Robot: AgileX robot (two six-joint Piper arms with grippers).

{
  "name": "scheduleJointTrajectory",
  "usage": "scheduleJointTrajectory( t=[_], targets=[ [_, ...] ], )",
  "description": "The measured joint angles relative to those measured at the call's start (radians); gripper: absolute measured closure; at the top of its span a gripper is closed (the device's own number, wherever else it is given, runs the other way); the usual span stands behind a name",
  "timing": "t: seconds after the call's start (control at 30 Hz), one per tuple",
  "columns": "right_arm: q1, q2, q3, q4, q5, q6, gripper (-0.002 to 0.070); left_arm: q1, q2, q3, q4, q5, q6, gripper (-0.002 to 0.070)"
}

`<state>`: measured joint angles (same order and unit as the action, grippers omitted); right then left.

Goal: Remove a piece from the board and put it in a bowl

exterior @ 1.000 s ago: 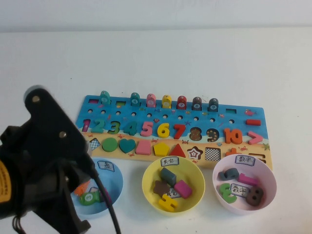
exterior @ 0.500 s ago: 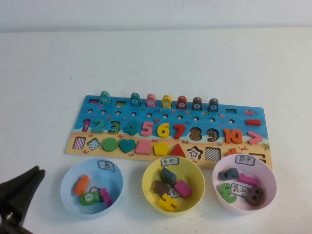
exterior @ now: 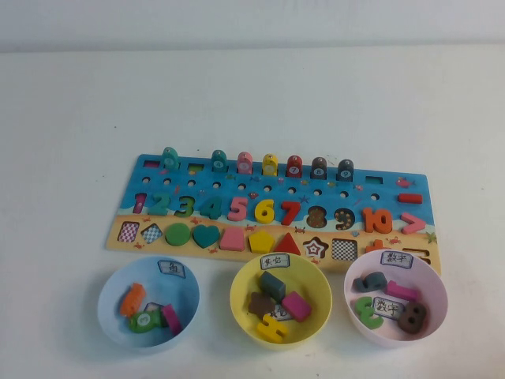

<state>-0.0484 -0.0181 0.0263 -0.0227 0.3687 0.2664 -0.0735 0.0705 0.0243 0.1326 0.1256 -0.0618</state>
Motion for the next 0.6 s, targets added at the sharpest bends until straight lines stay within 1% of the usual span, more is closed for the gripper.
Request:
scheduleJointTrajectory(
  t=[0.1, 0.2, 0.27, 0.6],
  targets=[
    [0.0, 0.0, 0.0, 0.0, 0.0, 0.0, 0.0694, 0.049, -0.026, 0.001, -0.003, 0.098, -0.067, 0.0678],
    [0.0, 0.0, 0.0, 0.0, 0.0, 0.0, 0.0694, 0.09, -0.066, 0.001, -0.02, 0.192, -0.085, 0.0678],
    [0.0, 0.0, 0.0, 0.0, 0.0, 0.0, 0.0694, 0.109, -0.077, 0.001, -0.026, 0.224, -0.088, 0.0678],
    [0.0, 0.0, 0.0, 0.0, 0.0, 0.0, 0.0694, 0.116, -0.08, 0.001, -0.028, 0.243, -0.084, 0.0678]
  ],
)
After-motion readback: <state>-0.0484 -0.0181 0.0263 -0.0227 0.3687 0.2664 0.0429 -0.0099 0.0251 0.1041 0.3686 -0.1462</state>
